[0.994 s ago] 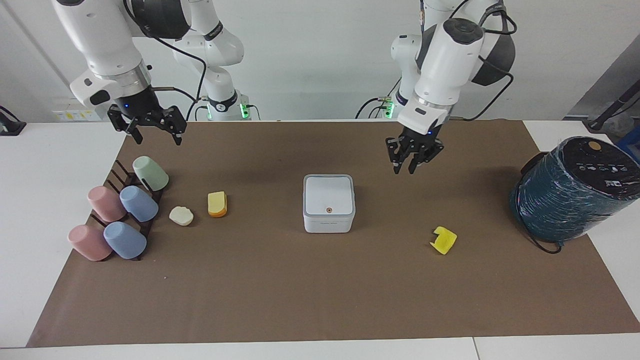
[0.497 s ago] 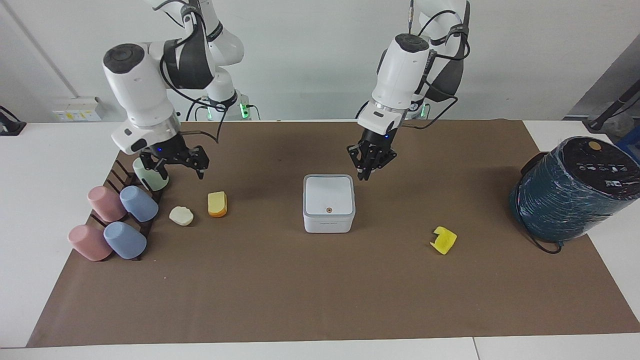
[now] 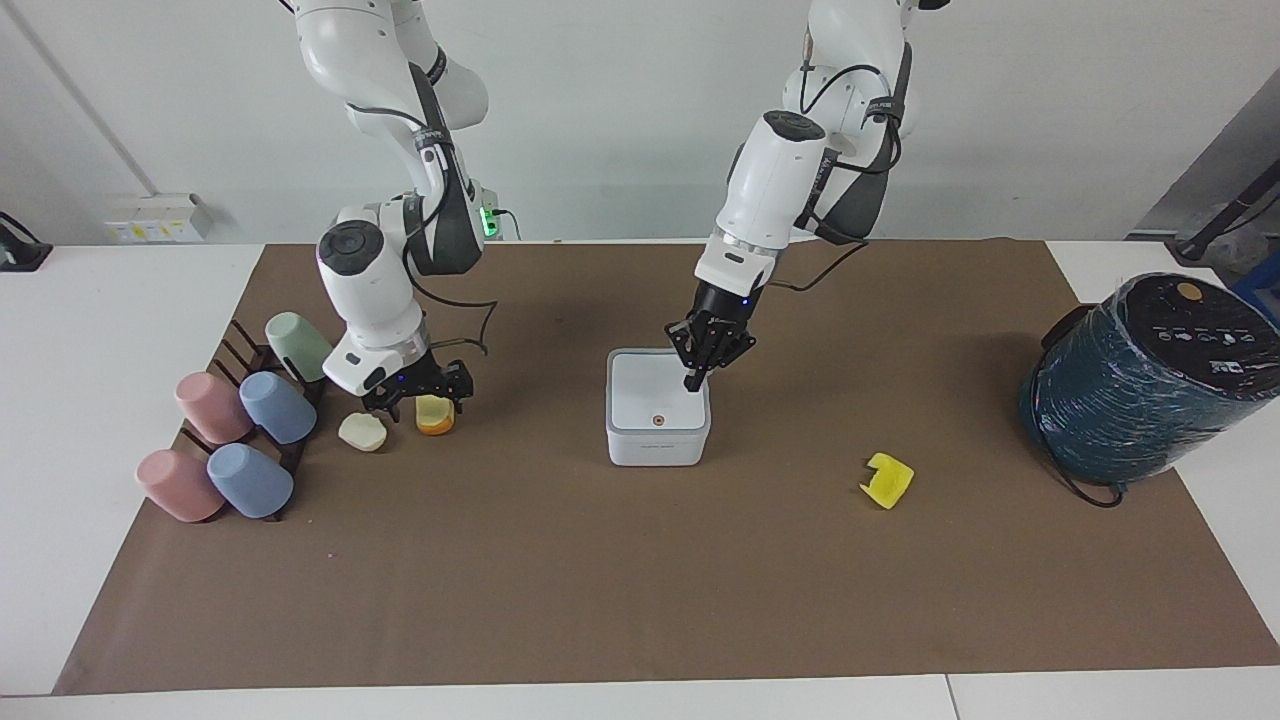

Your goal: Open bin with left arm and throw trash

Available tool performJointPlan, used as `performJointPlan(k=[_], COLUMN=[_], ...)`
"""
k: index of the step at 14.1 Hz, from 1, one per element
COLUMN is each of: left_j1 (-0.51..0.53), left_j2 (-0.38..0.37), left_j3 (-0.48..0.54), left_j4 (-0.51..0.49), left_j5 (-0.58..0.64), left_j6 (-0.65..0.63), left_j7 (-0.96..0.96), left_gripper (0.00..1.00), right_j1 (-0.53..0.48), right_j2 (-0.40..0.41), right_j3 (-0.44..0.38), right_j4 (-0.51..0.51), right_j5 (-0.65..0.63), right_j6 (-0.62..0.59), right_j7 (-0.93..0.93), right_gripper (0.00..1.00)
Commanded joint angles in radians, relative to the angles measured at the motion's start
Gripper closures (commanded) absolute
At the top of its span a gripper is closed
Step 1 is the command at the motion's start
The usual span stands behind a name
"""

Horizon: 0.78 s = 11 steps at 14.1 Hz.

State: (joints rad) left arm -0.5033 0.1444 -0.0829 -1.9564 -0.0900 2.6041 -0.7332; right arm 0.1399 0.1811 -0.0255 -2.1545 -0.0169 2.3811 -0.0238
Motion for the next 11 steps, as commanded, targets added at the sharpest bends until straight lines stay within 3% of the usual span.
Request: performJointPlan(k=[1,4,5,7,8,11], left_j1=[-0.011,-0.014,-0.015,-0.03,-0.032,-0.046], left_j2=[0.024,0.072,0.086,0.101,0.103,0.104], left_j3=[0.008,0.008,0.008,0.008,0.008,0.008], left_j4=[-0.016,-0.015,-0.015,-0.015,-0.016,-0.032], left_j5=[-0.013,-0.013,-0.013,-0.013,-0.013,-0.013], left_j6=[0.053,0.105,0.122,0.129,0.129,0.126], left_j7=[-0.008,-0.011,-0.012,-0.012,-0.012,-0.011], left_gripper=[0.99,0.99,0.99,0.99,0.99,0.99], right_j1=[-0.006,0.001,0.001,0.0,-0.002,-0.009], right_j2=[-0.005,-0.011,-0.011,-0.018,-0.02,-0.015], right_j3=[0.002,0.002,0.002,0.002,0.002,0.002], right_j4=[-0.045,-0.068,-0.068,-0.087,-0.09,-0.029], right_j5=[0.026,0.026,0.026,0.028,0.028,0.089], right_j6=[0.046,0.044,0.041,0.026,0.021,-0.07], right_j7=[-0.044,-0.095,-0.117,-0.117,-0.113,-0.105], right_gripper=[0.0,0.0,0.37,0.87,1.0,1.0])
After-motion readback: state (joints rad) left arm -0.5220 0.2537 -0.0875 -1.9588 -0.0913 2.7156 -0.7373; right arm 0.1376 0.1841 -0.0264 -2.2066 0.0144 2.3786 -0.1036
